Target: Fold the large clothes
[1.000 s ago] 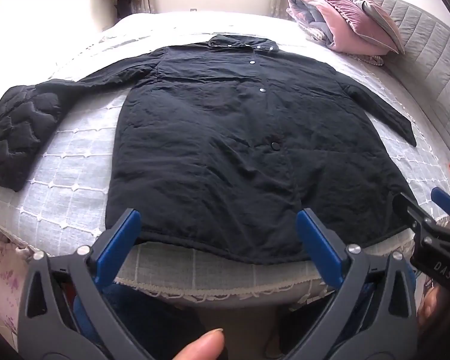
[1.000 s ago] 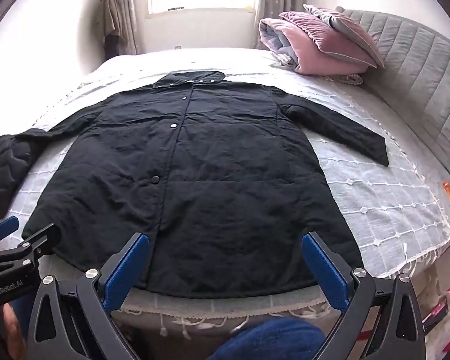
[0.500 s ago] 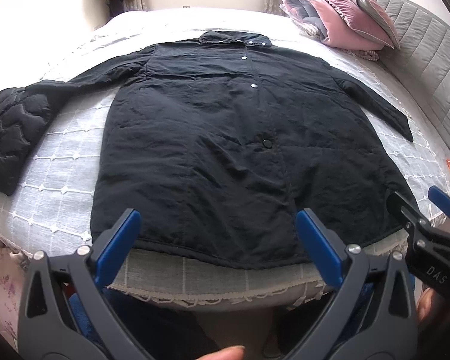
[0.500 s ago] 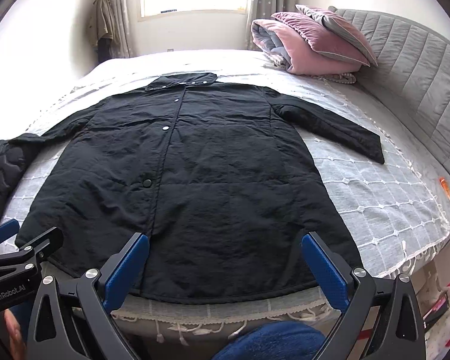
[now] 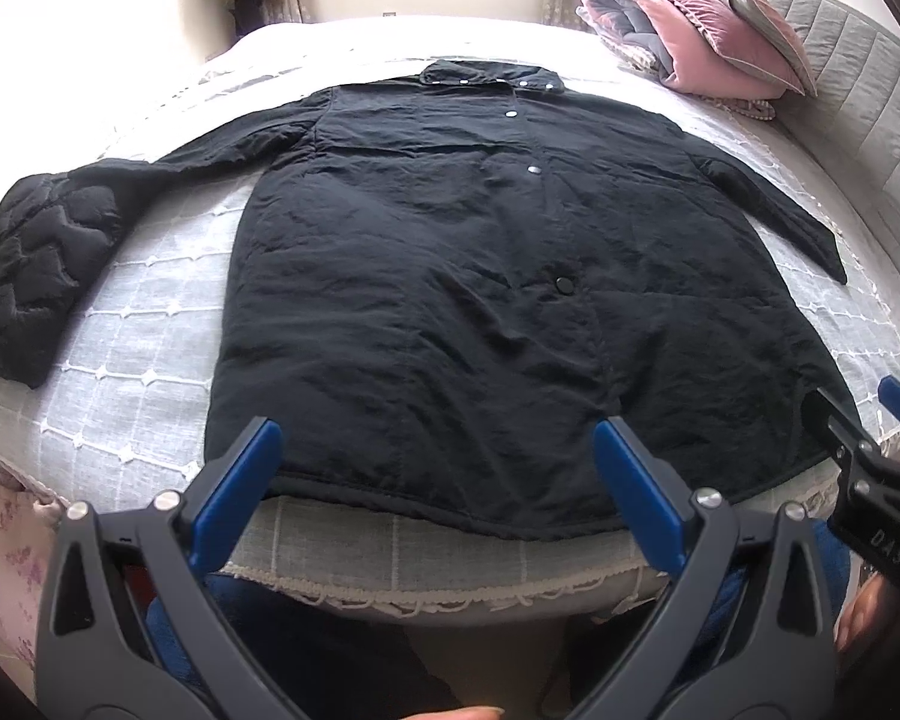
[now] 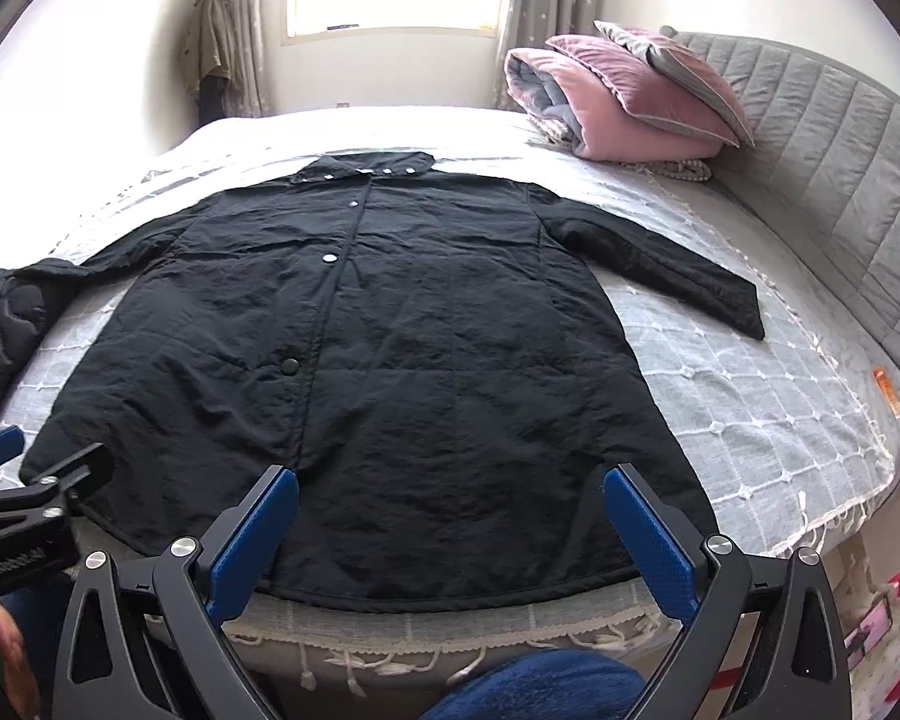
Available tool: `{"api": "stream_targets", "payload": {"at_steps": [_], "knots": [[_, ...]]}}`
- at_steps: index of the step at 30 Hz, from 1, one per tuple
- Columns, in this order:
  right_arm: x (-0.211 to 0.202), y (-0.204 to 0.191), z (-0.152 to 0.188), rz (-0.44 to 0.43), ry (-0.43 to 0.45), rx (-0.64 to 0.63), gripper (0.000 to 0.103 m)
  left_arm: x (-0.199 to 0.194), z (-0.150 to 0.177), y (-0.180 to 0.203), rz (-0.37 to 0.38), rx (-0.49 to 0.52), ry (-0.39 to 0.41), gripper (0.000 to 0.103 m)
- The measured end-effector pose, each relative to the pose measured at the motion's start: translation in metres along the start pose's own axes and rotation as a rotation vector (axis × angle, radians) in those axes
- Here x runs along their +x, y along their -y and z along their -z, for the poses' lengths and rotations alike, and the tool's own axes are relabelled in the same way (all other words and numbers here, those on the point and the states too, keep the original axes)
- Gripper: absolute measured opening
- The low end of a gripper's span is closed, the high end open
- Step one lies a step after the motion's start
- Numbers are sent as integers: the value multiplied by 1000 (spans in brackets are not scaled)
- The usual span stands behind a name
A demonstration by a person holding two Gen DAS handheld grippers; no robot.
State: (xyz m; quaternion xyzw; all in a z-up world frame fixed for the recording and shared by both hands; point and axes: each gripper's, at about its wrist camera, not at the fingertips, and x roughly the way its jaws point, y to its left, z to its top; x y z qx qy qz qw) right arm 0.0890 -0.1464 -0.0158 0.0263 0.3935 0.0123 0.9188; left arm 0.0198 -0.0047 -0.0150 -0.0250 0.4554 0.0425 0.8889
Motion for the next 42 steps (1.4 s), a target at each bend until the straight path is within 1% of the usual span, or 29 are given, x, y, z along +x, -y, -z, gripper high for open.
{"api": "stream_targets", "payload": {"at_steps": [4, 6, 9, 10, 13, 16, 19, 24, 27, 29, 31, 35, 38, 40, 42], "knots": [[3, 9, 3, -8, -2, 35, 102, -4, 2, -3, 0, 1, 13, 103], [-4, 12, 2, -20, 30, 51, 102, -6, 3, -3, 1, 1, 22, 103], [-15, 12, 2, -27, 107, 51, 103, -5, 3, -3, 17, -5, 18, 103], [-15, 11, 3, -33, 114, 44, 103, -4, 3, -2, 20, -7, 14, 103], [-7, 11, 7, -37, 83, 32, 103, -2, 4, 2, 20, 1, 9, 103], [-9, 13, 12, -35, 104, 37, 103, -2, 5, 6, 23, 6, 5, 103], [-9, 16, 12, -21, 107, 34, 103, -1, 6, 9, 27, 10, 5, 103], [-9, 22, 13, -10, 110, 28, 103, 3, 7, 0, 15, 2, -5, 103], [-7, 28, 14, 8, 95, 18, 102, 7, 7, -17, 4, -15, -11, 103], [-5, 38, 16, 42, 95, 15, 103, 9, 7, -40, -29, -42, -10, 103], [-2, 53, 19, 66, 87, 31, 103, 14, 7, -60, -54, -62, -23, 103], [11, 93, 30, 65, 30, 106, 102, 27, 14, -106, -83, -129, -69, 103], [31, 126, 42, 68, -51, 184, 102, 41, 19, -133, -54, -174, -112, 103], [45, 148, 51, 61, -96, 253, 100, 46, 21, -143, -23, -192, -124, 101], [58, 163, 58, 55, -131, 299, 95, 50, 20, -144, 0, -194, -131, 95]]}}
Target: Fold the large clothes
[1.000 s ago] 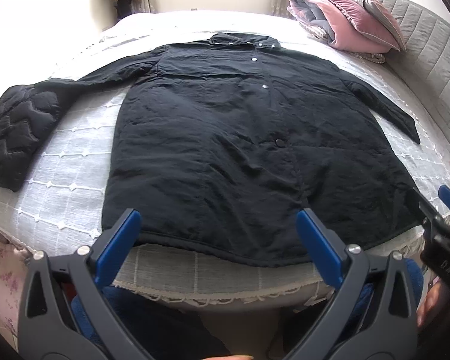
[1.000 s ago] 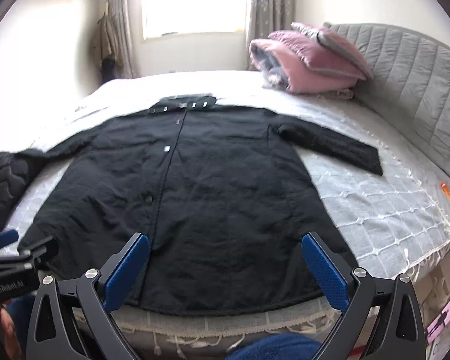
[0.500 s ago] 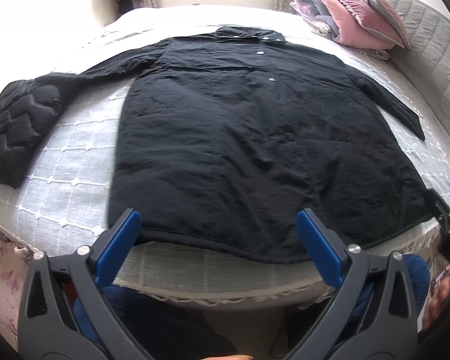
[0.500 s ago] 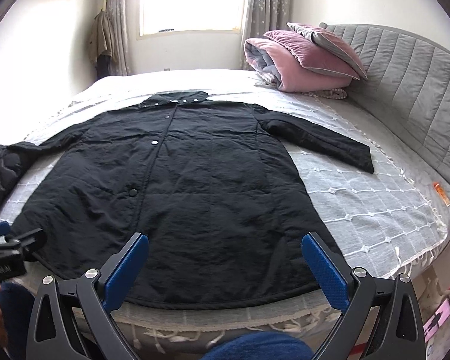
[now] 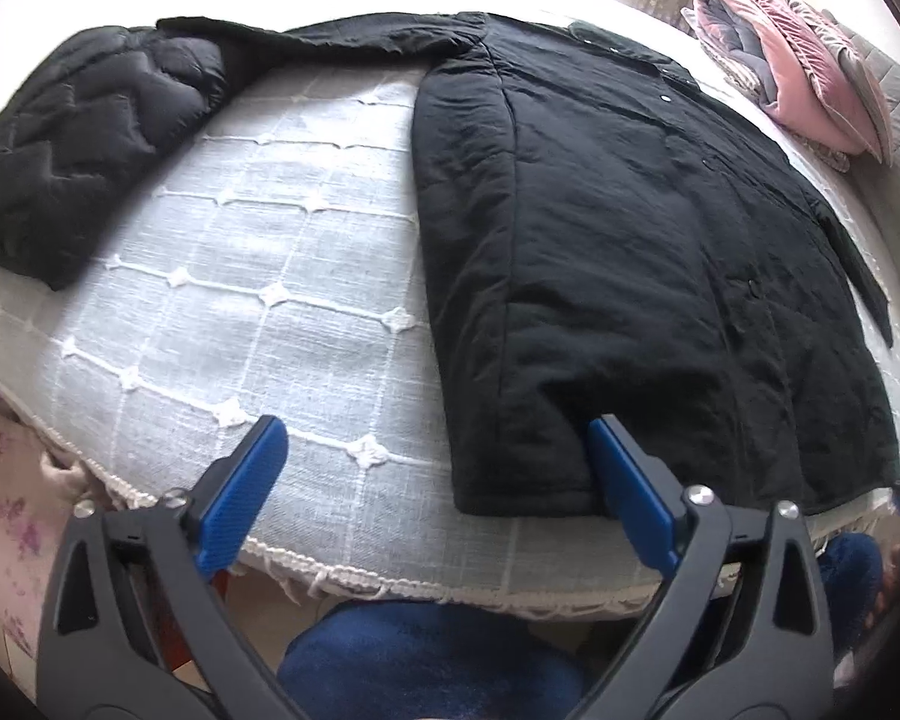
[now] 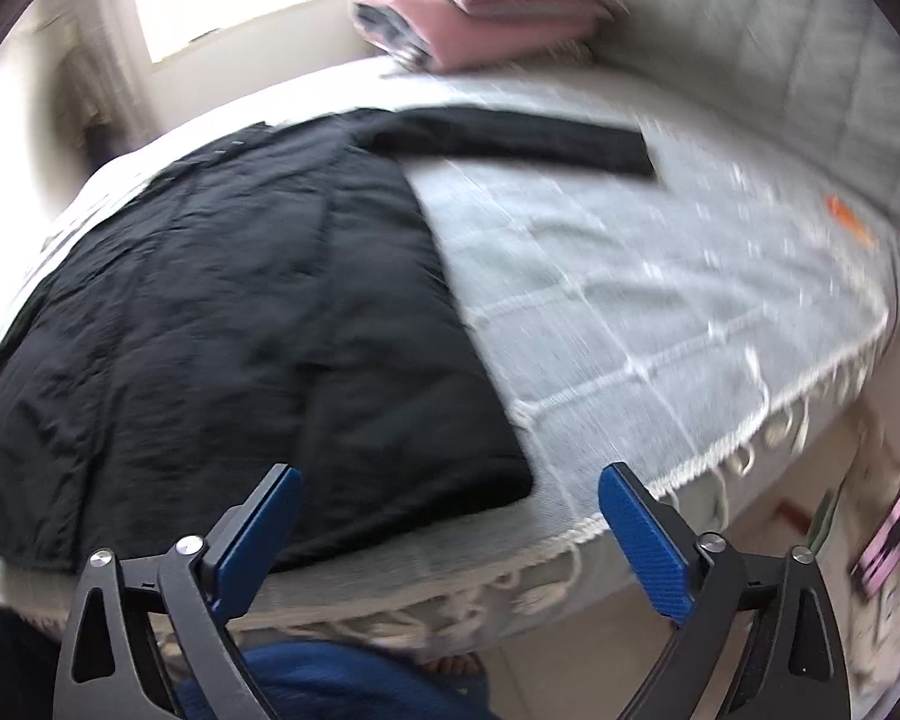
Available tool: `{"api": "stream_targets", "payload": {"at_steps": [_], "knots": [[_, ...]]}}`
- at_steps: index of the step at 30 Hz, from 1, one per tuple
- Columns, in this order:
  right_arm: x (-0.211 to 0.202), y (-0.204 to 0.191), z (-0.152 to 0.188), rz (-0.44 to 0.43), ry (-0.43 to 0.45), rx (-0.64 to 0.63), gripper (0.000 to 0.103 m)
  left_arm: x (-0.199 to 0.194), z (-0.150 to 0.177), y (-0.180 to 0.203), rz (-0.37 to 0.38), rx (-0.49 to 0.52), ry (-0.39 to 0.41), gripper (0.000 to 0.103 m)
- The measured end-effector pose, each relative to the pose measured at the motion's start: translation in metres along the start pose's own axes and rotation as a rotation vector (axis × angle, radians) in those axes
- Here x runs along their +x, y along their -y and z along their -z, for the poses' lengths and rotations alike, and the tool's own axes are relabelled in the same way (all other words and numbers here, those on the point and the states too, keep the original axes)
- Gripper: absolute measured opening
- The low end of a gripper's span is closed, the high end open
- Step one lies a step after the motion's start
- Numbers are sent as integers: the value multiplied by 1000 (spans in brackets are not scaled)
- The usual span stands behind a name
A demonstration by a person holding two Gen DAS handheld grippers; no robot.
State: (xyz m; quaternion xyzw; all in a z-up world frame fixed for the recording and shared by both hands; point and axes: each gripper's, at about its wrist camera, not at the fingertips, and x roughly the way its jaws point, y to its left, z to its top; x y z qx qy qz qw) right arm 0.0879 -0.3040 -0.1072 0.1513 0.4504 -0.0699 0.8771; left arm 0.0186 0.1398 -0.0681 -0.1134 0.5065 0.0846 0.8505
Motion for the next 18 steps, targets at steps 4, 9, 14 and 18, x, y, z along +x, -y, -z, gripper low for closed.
{"api": "stream_targets", "payload": {"at_steps": [4, 9, 14, 18], "knots": [[23, 11, 3, -51, -70, 35, 84, 7, 1, 3, 31, 6, -15, 92], [32, 12, 0, -111, -90, 13, 81, 8, -3, -26, 101, -106, -20, 92], [40, 10, -6, -171, -109, 16, 81, 15, -8, -36, 138, -129, -33, 92], [43, -8, -14, -186, -119, -61, 62, 39, -9, -16, 230, -103, -104, 76]]}}
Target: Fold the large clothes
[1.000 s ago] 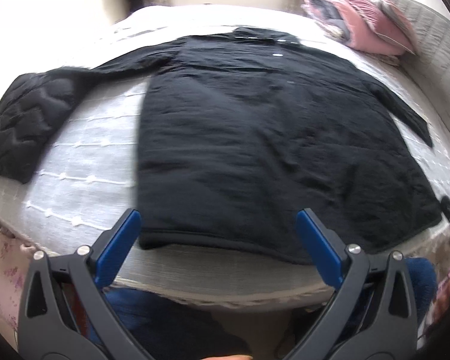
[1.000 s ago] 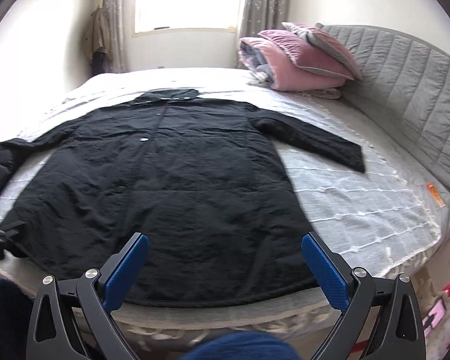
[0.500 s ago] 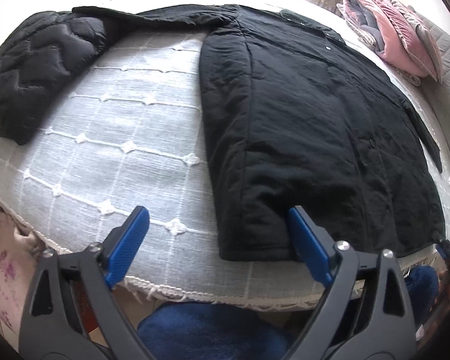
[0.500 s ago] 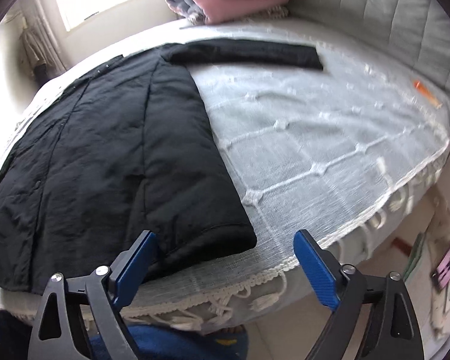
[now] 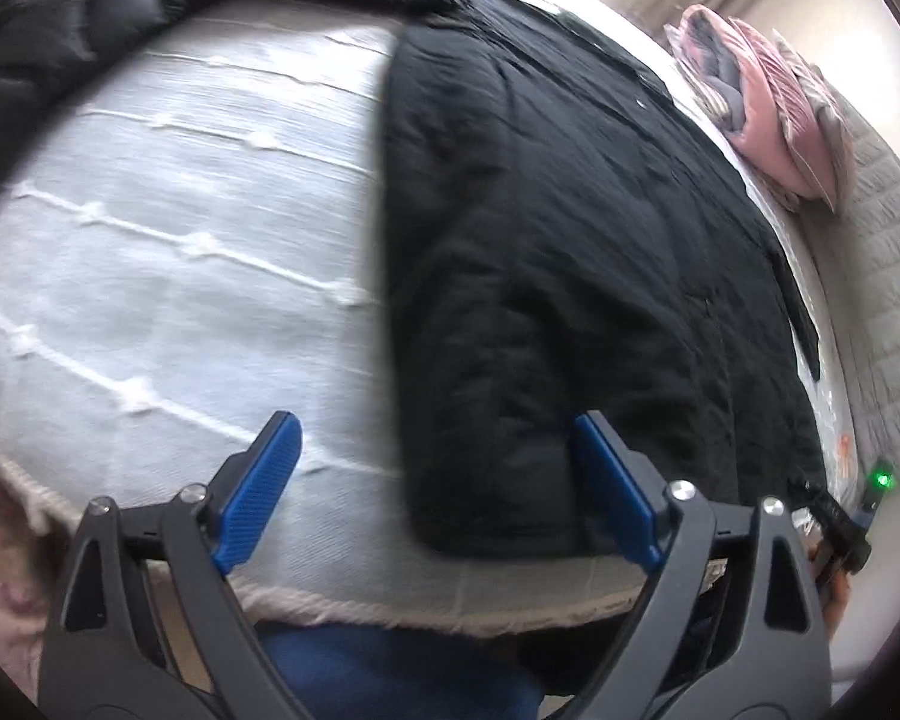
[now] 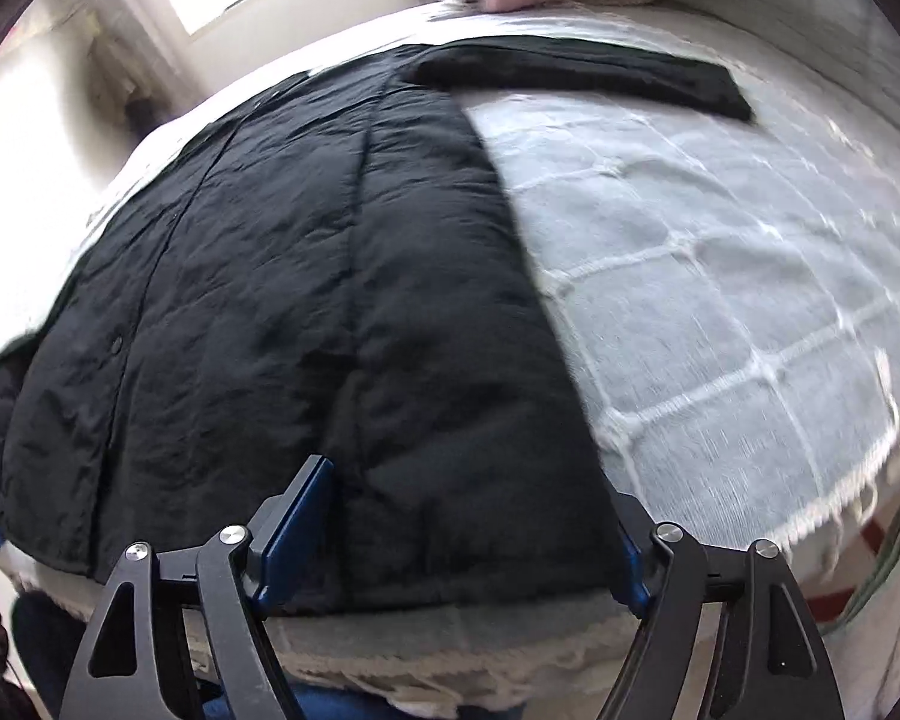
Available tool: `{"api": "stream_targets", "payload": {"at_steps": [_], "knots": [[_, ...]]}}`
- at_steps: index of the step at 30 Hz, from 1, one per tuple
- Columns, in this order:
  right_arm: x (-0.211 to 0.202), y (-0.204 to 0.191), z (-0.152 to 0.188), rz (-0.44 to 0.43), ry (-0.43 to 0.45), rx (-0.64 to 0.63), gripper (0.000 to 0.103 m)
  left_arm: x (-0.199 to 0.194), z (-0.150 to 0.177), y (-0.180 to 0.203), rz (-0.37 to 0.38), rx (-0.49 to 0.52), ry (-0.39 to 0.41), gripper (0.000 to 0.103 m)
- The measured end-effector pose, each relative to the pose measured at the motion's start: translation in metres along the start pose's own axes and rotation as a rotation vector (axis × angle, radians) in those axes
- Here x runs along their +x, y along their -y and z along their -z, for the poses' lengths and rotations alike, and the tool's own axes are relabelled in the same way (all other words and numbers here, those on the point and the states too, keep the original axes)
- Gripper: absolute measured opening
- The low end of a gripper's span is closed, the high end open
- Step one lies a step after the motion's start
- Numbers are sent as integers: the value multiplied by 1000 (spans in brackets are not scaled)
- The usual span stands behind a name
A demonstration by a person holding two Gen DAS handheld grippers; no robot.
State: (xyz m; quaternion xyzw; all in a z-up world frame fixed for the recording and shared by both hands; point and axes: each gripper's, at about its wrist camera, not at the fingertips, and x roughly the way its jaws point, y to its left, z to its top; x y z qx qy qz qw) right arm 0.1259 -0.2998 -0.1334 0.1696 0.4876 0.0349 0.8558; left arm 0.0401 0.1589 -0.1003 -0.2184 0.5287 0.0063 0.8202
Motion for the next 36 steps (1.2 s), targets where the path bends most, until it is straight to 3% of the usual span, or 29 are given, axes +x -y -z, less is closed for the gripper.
{"api": "stream_targets", "payload": {"at_steps": [1, 2, 3, 5, 7, 13, 17, 20, 24, 25, 27, 30, 33, 35, 36], "knots": [[1, -2, -3, -8, 2, -9, 54, 4, -1, 4, -10, 10, -21, 61], [3, -2, -5, -29, -4, -10, 32, 7, -2, 8, 5, 8, -34, 36], [7, 0, -8, -77, -24, 1, 24, 9, -2, 11, 23, -2, -44, 28], [9, 2, -9, -103, -37, 22, 17, 6, -3, 20, -7, 19, -22, 15], [-2, -2, -11, -104, 1, 20, 11, -10, -3, 24, -12, 15, 17, 11], [-78, -15, -29, -197, 160, 18, 8, -80, -19, 19, 63, -42, 139, 10], [-113, -20, -44, -158, 241, 3, 6, -73, -20, 21, 0, -19, 144, 11], [-94, -16, -38, -89, 185, 5, 6, -38, -7, 9, -36, -34, 50, 12], [-37, 6, -7, -55, 23, 68, 7, -24, -2, -5, -23, -73, 25, 19], [-30, 9, -3, -50, 8, 78, 7, -26, -3, -7, -18, -71, 24, 21], [-20, 15, 4, -64, -3, 106, 8, -31, -2, -11, -31, -63, 31, 36], [-25, 16, 2, -71, 12, 120, 14, -45, 0, -21, -36, -75, 58, 40], [-48, 18, -3, 7, 70, 109, 32, -66, -1, -20, -38, -72, 109, 42], [-80, 21, -8, 170, 172, 114, 32, -85, -4, -16, -88, -52, 175, 45], [-93, 19, -8, 218, 226, 117, 34, -87, -5, -12, -102, -47, 201, 51]]}}
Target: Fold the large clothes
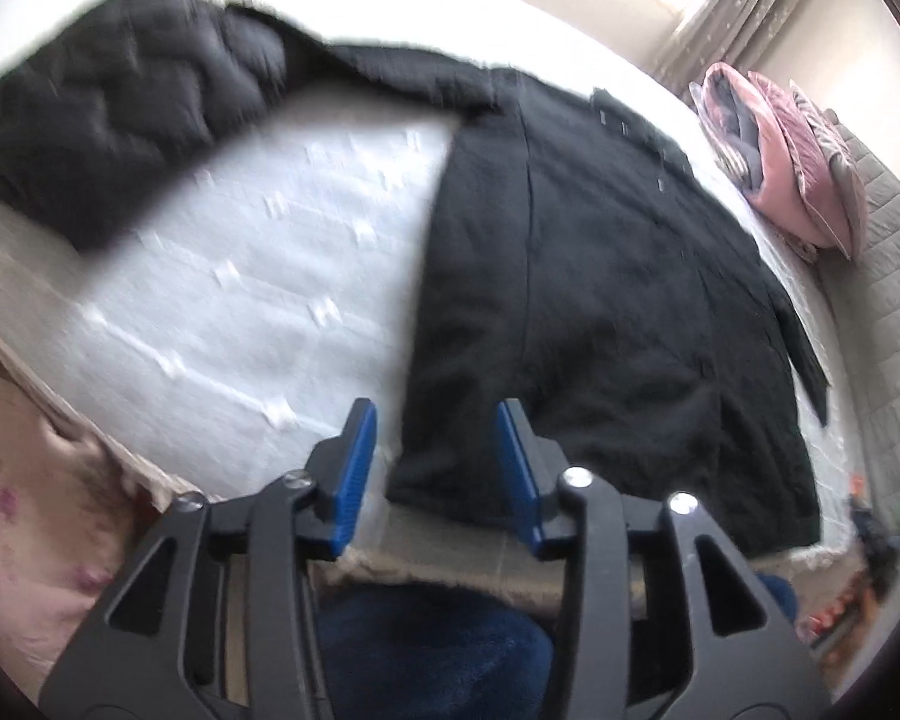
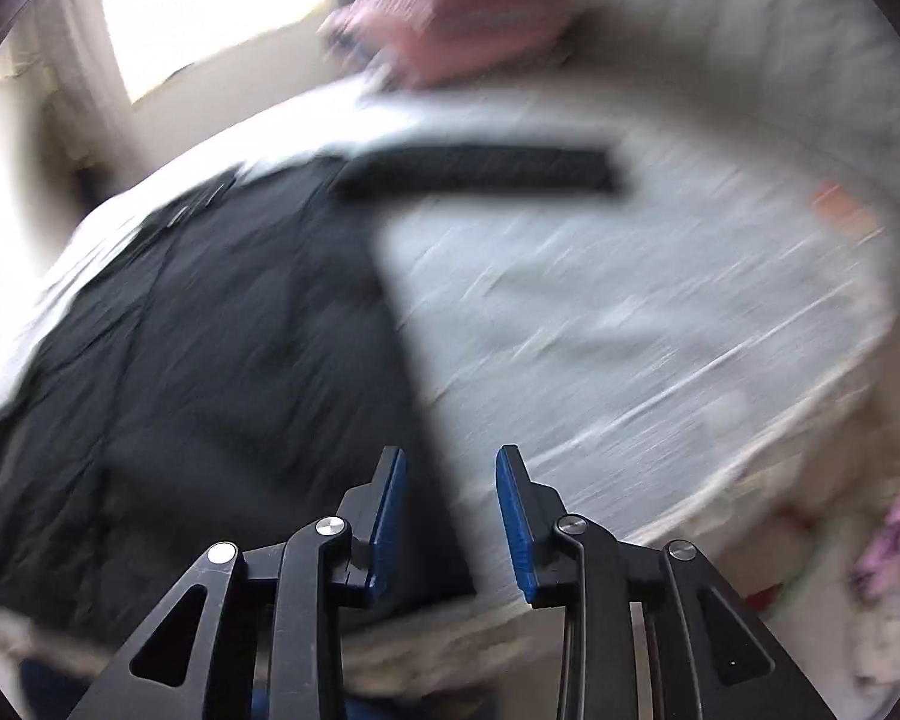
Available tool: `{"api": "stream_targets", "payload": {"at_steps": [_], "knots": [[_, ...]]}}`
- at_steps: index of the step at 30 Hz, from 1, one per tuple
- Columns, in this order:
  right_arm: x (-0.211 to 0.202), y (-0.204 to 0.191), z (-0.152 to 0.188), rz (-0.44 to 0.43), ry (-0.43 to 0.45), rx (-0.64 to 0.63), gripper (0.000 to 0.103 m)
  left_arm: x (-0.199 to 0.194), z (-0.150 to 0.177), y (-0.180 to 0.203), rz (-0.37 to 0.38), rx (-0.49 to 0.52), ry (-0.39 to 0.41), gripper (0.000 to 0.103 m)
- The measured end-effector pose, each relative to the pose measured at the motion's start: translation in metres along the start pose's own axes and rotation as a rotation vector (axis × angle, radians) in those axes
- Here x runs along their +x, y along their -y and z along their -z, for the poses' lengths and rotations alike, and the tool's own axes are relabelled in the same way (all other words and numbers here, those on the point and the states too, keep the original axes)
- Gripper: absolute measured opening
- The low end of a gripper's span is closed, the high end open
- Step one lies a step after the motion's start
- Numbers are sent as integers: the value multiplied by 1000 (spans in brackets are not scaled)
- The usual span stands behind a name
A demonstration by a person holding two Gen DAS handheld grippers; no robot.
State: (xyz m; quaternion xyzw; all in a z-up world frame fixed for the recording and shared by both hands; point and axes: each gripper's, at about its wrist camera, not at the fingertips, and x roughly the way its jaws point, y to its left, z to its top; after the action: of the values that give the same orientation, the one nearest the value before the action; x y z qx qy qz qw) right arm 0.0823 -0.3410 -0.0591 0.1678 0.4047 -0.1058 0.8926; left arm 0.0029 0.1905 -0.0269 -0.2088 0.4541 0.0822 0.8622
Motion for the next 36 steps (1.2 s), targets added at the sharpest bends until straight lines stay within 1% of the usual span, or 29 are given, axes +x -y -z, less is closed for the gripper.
{"api": "stream_targets", "payload": {"at_steps": [1, 2, 3, 5, 6, 7, 9, 11, 12, 13, 14, 15, 16, 17, 18, 19, 20, 21, 22, 23, 24, 25, 28, 29, 30, 31, 33, 34, 36], "knots": [[-13, -1, -5, 0, 56, 5, 36, -4, -5, 8, -7, 10, 42, 55], [-20, -7, -8, -45, 82, 2, 38, -3, -10, 19, 3, 34, 71, 61], [-21, -16, -10, -88, 80, -20, 38, 1, -12, 30, 14, 59, 73, 62], [-4, -57, -10, -211, 13, -153, 38, 24, -14, 51, 28, 115, 37, 62], [8, -72, -7, -231, -26, -204, 38, 40, -12, 58, 14, 130, 0, 62], [24, -87, -2, -225, -75, -251, 38, 59, -9, 61, -9, 134, -50, 62], [49, -96, 4, -240, -157, -267, 38, 88, 0, 56, -29, 122, -115, 62], [78, -88, 11, -226, -275, -226, 36, 104, 5, 47, -41, 89, -157, 62], [88, -76, 9, -268, -322, -156, 34, 111, 5, 38, -19, 51, -192, 62], [91, -68, 7, -275, -319, -142, 34, 112, 2, 34, 1, 23, -194, 62], [93, -64, 6, -209, -303, -178, 34, 111, -1, 31, 6, 9, -192, 62], [96, -62, 6, -118, -291, -221, 38, 109, -3, 30, 0, -2, -195, 62], [96, -60, 5, -105, -285, -237, 38, 104, -8, 32, -6, -14, -190, 62], [93, -58, 3, -143, -286, -230, 38, 98, -12, 36, -3, -19, -170, 62], [87, -51, -5, -205, -265, -199, 38, 88, -20, 45, 9, -11, -121, 62], [81, -44, -15, -249, -231, -163, 39, 82, -24, 54, 16, 4, -92, 63], [77, -35, -25, -280, -201, -124, 48, 76, -30, 65, 20, 23, -67, 67], [74, -23, -39, -305, -162, -66, 66, 73, -40, 82, 30, 55, -32, 76], [73, -13, -51, -309, -135, -17, 74, 74, -47, 94, 38, 73, -12, 80], [76, -2, -63, -306, -111, 29, 83, 77, -54, 105, 41, 86, 4, 81], [84, 13, -80, -302, -87, 88, 83, 81, -63, 119, 45, 101, 22, 81], [93, 23, -91, -305, -85, 130, 83, 89, -75, 138, 49, 120, 42, 81], [131, 61, -117, -352, -113, 313, 83, 121, -100, 170, 43, 129, 36, 82], [144, 70, -124, -330, -121, 354, 83, 127, -106, 174, 40, 133, 34, 82], [154, 81, -131, -314, -121, 380, 83, 142, -111, 183, 36, 134, 14, 82], [163, 88, -136, -309, -120, 403, 83, 150, -113, 189, 39, 136, 9, 82], [179, 103, -147, -291, -123, 466, 83, 160, -114, 201, 37, 163, 29, 82], [190, 110, -153, -270, -116, 501, 83, 169, -113, 210, -4, 191, 41, 82], [206, 126, -158, -255, -96, 559, 83, 184, -111, 222, -72, 239, 48, 82]]}}
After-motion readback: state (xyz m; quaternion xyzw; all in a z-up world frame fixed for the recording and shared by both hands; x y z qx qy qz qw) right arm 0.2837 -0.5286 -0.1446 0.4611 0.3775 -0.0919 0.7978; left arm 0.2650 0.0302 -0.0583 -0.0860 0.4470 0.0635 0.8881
